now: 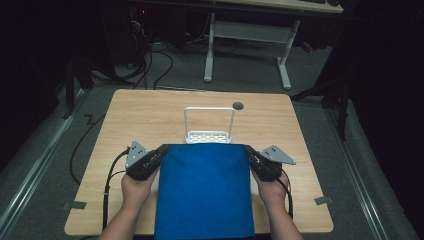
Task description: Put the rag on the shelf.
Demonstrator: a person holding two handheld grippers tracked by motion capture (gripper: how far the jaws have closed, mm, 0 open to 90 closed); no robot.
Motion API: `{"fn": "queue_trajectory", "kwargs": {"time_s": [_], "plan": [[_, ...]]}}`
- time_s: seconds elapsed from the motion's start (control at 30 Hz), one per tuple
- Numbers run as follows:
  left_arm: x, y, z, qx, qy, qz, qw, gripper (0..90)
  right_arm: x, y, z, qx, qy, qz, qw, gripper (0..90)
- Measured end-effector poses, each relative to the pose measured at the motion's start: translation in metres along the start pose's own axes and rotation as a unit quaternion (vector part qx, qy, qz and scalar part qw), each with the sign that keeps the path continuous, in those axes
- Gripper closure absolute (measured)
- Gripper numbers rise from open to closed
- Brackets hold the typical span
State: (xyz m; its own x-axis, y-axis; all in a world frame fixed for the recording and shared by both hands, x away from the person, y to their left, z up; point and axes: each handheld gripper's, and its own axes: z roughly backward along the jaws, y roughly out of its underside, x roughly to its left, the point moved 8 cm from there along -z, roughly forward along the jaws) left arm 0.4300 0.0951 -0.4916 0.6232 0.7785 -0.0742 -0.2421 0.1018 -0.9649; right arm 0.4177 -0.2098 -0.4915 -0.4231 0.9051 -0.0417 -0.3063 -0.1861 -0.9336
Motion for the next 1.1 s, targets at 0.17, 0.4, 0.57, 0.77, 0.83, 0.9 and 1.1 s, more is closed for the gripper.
{"fn": "queue_trajectory", "kwargs": {"time_s": [0.17, 0.4, 0.57, 0.77, 0.83, 0.9, 1.1], "plan": [[-0.006, -0.019, 0.007, -0.026, -0.001, -0.013, 0.9996, 87.8, 0.002, -0.016, 0.011, -0.028, 0.003, 0.005, 0.9996, 88.4], [-0.007, -0.042, 0.012, -0.056, -0.006, -0.012, 0.9983, 88.0, 0.004, -0.033, 0.020, -0.056, 0.005, 0.005, 0.9984, 88.4], [-0.005, -0.059, 0.015, -0.073, -0.012, -0.018, 0.9971, 88.0, 0.003, -0.047, 0.025, -0.076, 0.007, 0.005, 0.9971, 88.4], [-0.007, -0.081, 0.018, -0.086, -0.014, -0.034, 0.9956, 88.0, 0.000, -0.063, 0.030, -0.094, 0.008, 0.005, 0.9955, 88.4], [-0.009, -0.087, 0.018, -0.092, -0.015, -0.039, 0.9949, 88.0, -0.001, -0.070, 0.032, -0.102, 0.009, 0.007, 0.9948, 88.4], [-0.010, -0.092, 0.018, -0.095, -0.015, -0.041, 0.9945, 88.0, -0.002, -0.076, 0.034, -0.108, 0.008, 0.008, 0.9941, 88.4], [-0.012, -0.103, 0.015, -0.101, -0.018, -0.050, 0.9935, 88.1, -0.005, -0.094, 0.038, -0.125, 0.010, 0.013, 0.9920, 88.4]]}}
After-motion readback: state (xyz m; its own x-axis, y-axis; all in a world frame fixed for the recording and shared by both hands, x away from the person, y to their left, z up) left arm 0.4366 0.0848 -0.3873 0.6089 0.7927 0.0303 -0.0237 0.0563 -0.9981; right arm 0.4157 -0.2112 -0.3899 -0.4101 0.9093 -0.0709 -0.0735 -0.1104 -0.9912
